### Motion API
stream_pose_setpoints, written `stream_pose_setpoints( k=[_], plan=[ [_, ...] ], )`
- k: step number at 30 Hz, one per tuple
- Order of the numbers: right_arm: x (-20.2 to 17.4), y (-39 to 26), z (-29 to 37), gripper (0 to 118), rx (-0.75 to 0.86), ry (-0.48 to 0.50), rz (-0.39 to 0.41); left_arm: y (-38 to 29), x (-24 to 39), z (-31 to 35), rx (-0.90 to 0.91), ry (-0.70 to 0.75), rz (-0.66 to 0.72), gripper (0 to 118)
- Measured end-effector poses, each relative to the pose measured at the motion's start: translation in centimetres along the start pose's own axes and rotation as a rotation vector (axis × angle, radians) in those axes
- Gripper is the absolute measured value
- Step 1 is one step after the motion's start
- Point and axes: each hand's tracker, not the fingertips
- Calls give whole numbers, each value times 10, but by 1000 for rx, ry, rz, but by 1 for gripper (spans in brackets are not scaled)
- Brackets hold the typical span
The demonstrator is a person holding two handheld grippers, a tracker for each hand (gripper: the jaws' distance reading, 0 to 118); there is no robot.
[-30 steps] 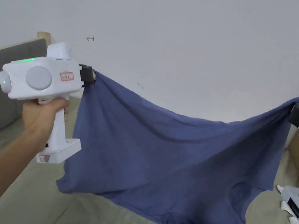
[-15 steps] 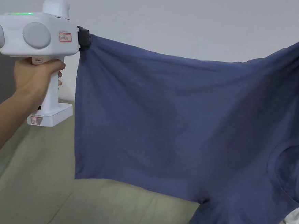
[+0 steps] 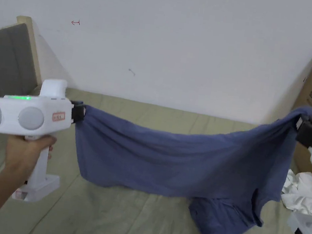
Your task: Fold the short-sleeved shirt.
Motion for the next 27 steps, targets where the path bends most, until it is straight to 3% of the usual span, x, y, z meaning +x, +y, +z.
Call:
stream_pose_setpoints(
  k=[16, 27],
  plan=[
    [9, -198, 166, 6, -281, -55, -168, -211, -35, 100, -221, 28, 97, 8],
    [15, -259, 260, 6, -378, -78, -265, -284, -36, 149, -315, 53, 91, 8]
  ],
)
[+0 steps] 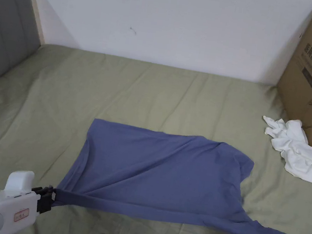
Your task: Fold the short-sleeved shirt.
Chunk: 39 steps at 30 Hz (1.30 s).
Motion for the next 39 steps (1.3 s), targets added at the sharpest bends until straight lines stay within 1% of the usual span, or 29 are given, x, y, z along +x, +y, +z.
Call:
stream_pose_setpoints(
  k=[4, 6, 8, 11, 13, 16, 17, 18, 19, 20, 21, 22, 23, 24, 26, 28, 29, 30, 32, 36, 39],
  plan=[
    [5, -22, -3, 6, -67, -21, 8, -21, -5, -6, -37, 26, -18, 8],
    [8, -35, -15, 6, -131, -41, -3, -30, -7, -15, -64, 42, -23, 8],
    [9, -47, -31, 6, -192, -83, 7, -39, -6, -23, -99, 66, -38, 8],
    [12, -63, -54, 6, -295, -127, -22, -51, -6, -38, -152, 92, -38, 8],
    [17, -72, -68, 6, -357, -176, -41, -56, -5, -44, -172, 103, -26, 8],
    [19, -79, -75, 7, -386, -202, -32, -58, -2, -45, -174, 116, -12, 11],
    [20, -78, -76, 12, -394, -199, -32, -57, -1, -45, -174, 119, -8, 15],
    [20, -77, -75, 29, -400, -198, -34, -55, 0, -44, -178, 124, 1, 26],
    [18, -73, -73, 52, -397, -198, -35, -51, 1, -43, -188, 129, 11, 41],
    [17, -69, -70, 81, -396, -198, -37, -49, 3, -41, -208, 138, 29, 65],
    [15, -63, -67, 102, -391, -193, -40, -44, 4, -39, -233, 142, 57, 84],
    [14, -58, -65, 107, -383, -182, -41, -40, 5, -36, -236, 139, 85, 88],
    [11, -50, -62, 107, -367, -154, -42, -34, 8, -30, -221, 138, 108, 88],
    [7, -41, -58, 113, -341, -131, -38, -29, 11, -21, -204, 129, 117, 89],
    [-3, -21, -49, 114, -257, -117, -12, -16, 18, -3, -94, 80, 135, 91],
    [-14, 2, -43, 114, -193, -99, 14, 0, 28, 14, -28, 59, 131, 107],
    [-20, 15, -39, 114, -156, -87, 27, 10, 34, 22, 2, 49, 119, 112],
    [-28, 28, -34, 114, -110, -75, 37, 20, 40, 31, 43, 27, 111, 114],
    [-43, 51, -26, 114, -25, -52, 83, 39, 48, 45, 129, 3, 90, 117],
    [-78, 84, -7, 114, 136, -69, 185, 67, 72, 70, 307, 17, -16, 118],
    [-99, 97, 2, 114, 230, -100, 247, 81, 87, 79, 355, 43, -87, 118]
  ],
)
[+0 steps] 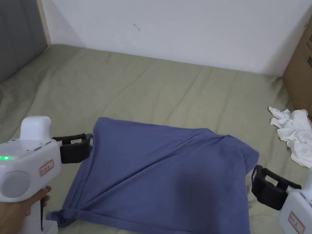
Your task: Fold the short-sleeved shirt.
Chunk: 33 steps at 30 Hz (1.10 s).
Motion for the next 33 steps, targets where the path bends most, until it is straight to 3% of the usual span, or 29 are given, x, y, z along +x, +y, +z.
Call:
stream_pose_setpoints(
  k=[4, 5, 6, 7, 8, 9, 10, 14, 21, 30, 32, 33],
  plan=[
    [-17, 12, 8, 108, 79, -22, 46, 9, 18, 4, 92, 50, -75, 118],
    [-15, 11, 5, 99, 93, -30, 56, 10, 22, 6, 115, 55, -88, 118],
    [-15, 10, 4, 77, 107, -45, 60, 9, 26, 8, 142, 56, -106, 110],
    [-17, 11, 6, 59, 120, -51, 70, 8, 29, 10, 166, 62, -115, 98],
    [-19, 10, 7, 40, 133, -60, 71, 7, 31, 12, 189, 59, -120, 77],
    [-22, 10, 8, 14, 139, -66, 71, 5, 33, 14, 204, 50, -128, 37],
    [-22, 11, 8, 7, 141, -64, 71, 3, 35, 15, 210, 48, -128, 5],
    [-22, 8, 7, 2, 165, -66, 70, 0, 35, 12, 153, -59, -97, 3],
    [-20, 1, 4, 2, 147, -67, 73, -17, 28, 7, 93, -37, -110, 3],
    [-15, -14, -3, 2, 83, -53, 45, -75, -18, -19, -243, 29, -117, 5],
    [-14, -19, -5, 2, 69, -50, 39, -91, -28, -26, -332, 34, -91, 22],
    [-14, -21, -5, 2, 60, -49, 38, -99, -34, -31, -378, 32, -70, 50]
  ],
)
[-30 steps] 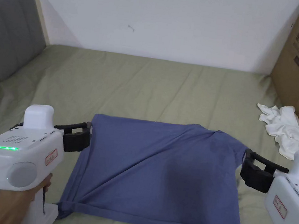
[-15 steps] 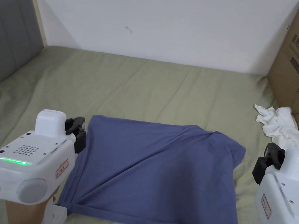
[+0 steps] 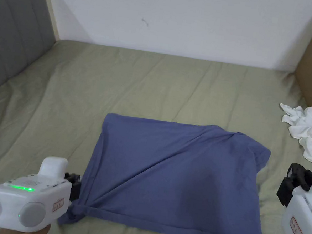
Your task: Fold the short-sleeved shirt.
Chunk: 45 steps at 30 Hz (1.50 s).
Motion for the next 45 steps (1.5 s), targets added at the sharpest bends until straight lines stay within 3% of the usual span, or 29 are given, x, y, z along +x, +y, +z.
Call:
stream_pose_setpoints(
  k=[1, 2, 5, 6, 7, 15, 16, 17, 18, 20, 22, 23, 25, 26, 27, 28, 29, 34, 36, 37, 39, 41, 44, 45],
  plan=[
    [0, -2, 0, 2, -8, -1, 1, -5, -4, -6, -32, -13, 26, 77],
    [0, -4, -1, 2, -14, 0, 1, -10, -9, -13, -72, -23, 51, 94],
    [2, -9, -1, 2, -36, 1, -2, -26, -15, -31, -141, 7, 93, 103],
    [3, -11, -1, 2, -41, 0, -3, -31, -17, -34, -135, 8, 84, 114],
    [4, -12, -2, 2, -49, 0, -2, -35, -17, -39, -146, 22, 78, 118],
    [15, -27, 1, 2, -113, -21, -2, -47, -24, -74, -286, 31, 91, 118],
    [16, -29, 1, 2, -124, -23, -2, -48, -22, -74, -281, 41, 89, 112],
    [17, -32, 1, 2, -133, -28, -1, -49, -20, -73, -264, 50, 89, 97],
    [18, -36, 1, 2, -143, -32, -1, -49, -19, -72, -247, 44, 80, 75],
    [21, -42, 2, 3, -166, -36, -4, -50, -12, -73, -258, 59, 33, 62],
    [25, -49, 1, 5, -195, -40, -10, -50, -8, -70, -249, 50, -13, 14],
    [27, -53, 0, 10, -215, -40, -15, -50, -7, -68, -234, 29, -31, 13],
    [31, -65, -4, 34, -275, -38, -25, -47, -2, -65, -214, 51, -64, 13],
    [33, -73, -8, 57, -315, -34, -33, -45, 0, -64, -219, 50, -85, 13],
    [36, -83, -13, 96, -370, -30, -35, -46, 1, -63, -212, 54, -88, 13],
    [38, -92, -17, 110, -408, -27, -45, -45, 1, -61, -210, 52, -89, 13],
    [41, -105, -23, 113, -472, -33, -46, -44, 0, -57, -205, 52, -89, 13],
    [50, -161, -41, 113, -671, -34, -94, -39, -2, -46, -177, 40, -55, 12],
    [52, -178, -46, 106, -729, -51, -102, -34, 0, -42, -163, 29, -40, 12],
    [53, -184, -46, 95, -746, -54, -101, -32, 1, -42, -161, 26, -37, 12],
    [54, -192, -45, 58, -754, -55, -97, -30, 2, -43, -149, 27, -39, 12],
    [54, -195, -42, 52, -743, -57, -100, -27, 3, -43, -150, 20, -37, 12],
    [52, -189, -40, 15, -718, -9, -127, -25, 4, -40, -139, 13, -30, 12],
    [47, -185, -38, 13, -699, -14, -111, -24, 4, -39, -135, 11, -26, 12]
  ],
)
